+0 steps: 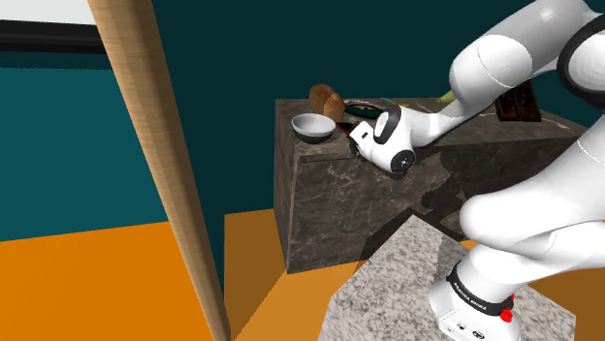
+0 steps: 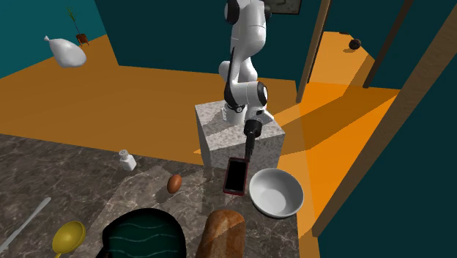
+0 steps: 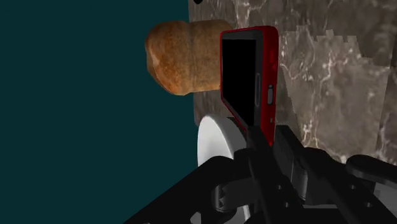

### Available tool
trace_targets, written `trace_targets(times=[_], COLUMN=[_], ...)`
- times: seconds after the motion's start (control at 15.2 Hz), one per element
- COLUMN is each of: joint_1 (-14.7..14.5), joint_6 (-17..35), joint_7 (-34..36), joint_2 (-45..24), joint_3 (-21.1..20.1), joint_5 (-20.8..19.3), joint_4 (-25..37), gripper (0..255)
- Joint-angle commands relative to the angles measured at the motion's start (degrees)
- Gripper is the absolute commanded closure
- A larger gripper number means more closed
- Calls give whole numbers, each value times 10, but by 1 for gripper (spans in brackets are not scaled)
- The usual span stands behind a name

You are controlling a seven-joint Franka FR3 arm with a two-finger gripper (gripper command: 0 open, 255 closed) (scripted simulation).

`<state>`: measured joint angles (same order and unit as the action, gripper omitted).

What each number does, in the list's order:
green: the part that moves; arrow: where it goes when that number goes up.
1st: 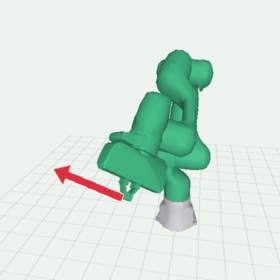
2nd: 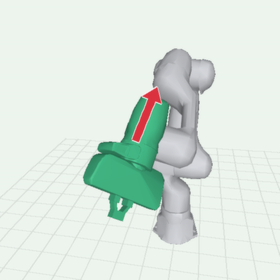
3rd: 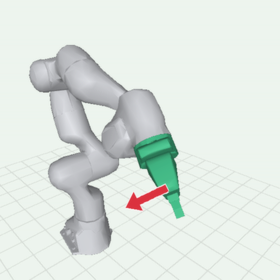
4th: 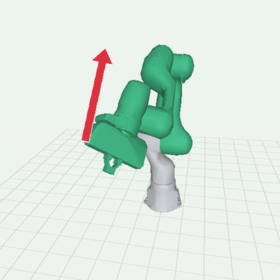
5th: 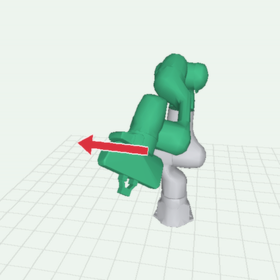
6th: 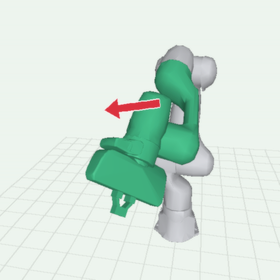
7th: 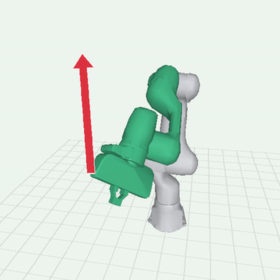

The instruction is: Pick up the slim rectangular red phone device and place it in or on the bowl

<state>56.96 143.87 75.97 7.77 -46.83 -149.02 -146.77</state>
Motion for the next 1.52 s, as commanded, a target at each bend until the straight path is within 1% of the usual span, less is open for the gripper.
trace_targets(times=[0.0, 0.79, 0.92, 1.19, 1.32, 1.45], joint_1=[-1, -9, -9, 25, 36, 40], joint_6=[21, 143, 156, 129, 105, 71], joint_7=[4, 7, 5, -107, -165, -222], joint_2=[18, 109, 117, 74, 43, 3], joint_3=[4, 37, 40, -40, -76, -108], joint_5=[2, 16, 17, 142, 197, 244], joint_4=[4, 41, 46, 89, 111, 134], gripper=[255, 255, 255, 255, 255, 255])
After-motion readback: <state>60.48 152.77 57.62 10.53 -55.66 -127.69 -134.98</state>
